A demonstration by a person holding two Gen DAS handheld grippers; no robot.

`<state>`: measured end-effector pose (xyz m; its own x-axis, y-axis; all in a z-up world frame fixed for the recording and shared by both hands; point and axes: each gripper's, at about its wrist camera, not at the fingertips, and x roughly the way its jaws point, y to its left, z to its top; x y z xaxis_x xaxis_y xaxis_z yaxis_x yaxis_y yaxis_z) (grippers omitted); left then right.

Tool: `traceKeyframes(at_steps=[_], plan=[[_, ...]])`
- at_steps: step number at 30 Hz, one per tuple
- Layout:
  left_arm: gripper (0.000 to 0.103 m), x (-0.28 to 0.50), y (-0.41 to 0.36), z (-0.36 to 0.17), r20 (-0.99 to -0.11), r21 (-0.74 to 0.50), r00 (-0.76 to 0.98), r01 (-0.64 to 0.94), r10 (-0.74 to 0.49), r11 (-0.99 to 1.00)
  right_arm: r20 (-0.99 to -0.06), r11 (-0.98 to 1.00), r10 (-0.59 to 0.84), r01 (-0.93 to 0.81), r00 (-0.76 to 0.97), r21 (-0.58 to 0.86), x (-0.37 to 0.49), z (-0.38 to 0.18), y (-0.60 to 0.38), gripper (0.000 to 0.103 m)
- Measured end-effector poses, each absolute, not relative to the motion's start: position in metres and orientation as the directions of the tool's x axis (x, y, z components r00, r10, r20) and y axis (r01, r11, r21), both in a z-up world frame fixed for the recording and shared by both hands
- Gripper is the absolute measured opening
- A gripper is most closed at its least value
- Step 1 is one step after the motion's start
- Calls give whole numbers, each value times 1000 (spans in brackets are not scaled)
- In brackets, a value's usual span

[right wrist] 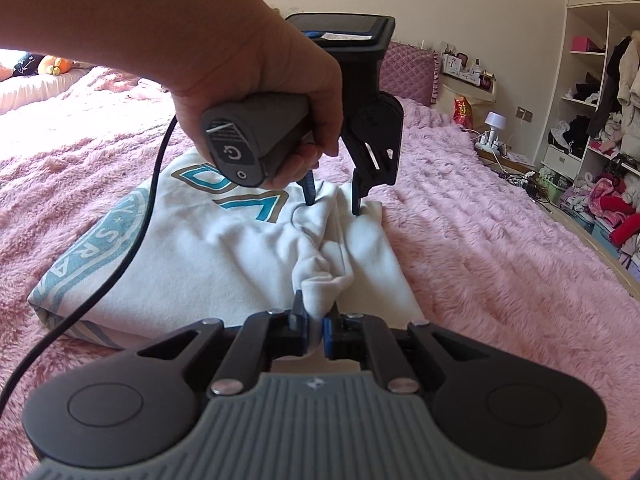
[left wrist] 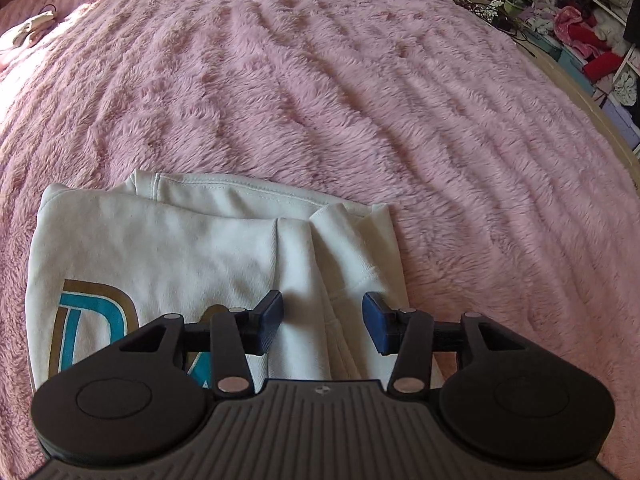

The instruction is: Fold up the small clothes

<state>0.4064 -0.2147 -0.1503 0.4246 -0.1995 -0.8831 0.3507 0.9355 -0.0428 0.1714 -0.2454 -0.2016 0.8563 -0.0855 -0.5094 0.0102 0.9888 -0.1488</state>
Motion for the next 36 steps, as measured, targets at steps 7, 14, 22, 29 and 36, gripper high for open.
traceKeyframes(at_steps=[7,14,22,29,36], plan=[[11,406,-219,-154,-886,4,441,318,-144,948,-517,992,-77,11,853,-129,173,-203,-249,1],[6,411,-190,-139,-856,-192,443,210,-268,959,-487,994,-82,34,870,-106,170,-196,-252,0],[6,419,-181,-115,-791,-374,449,184,-416,909,-459,989,-147,144,876,-42,169,-178,-275,0],[6,413,-199,-132,-780,-419,420,202,-465,885,-485,985,-160,169,860,-27,161,-189,-288,0],[6,409,-205,-140,-763,-426,436,217,-478,878,-504,979,-173,206,846,8,157,-200,-294,0]])
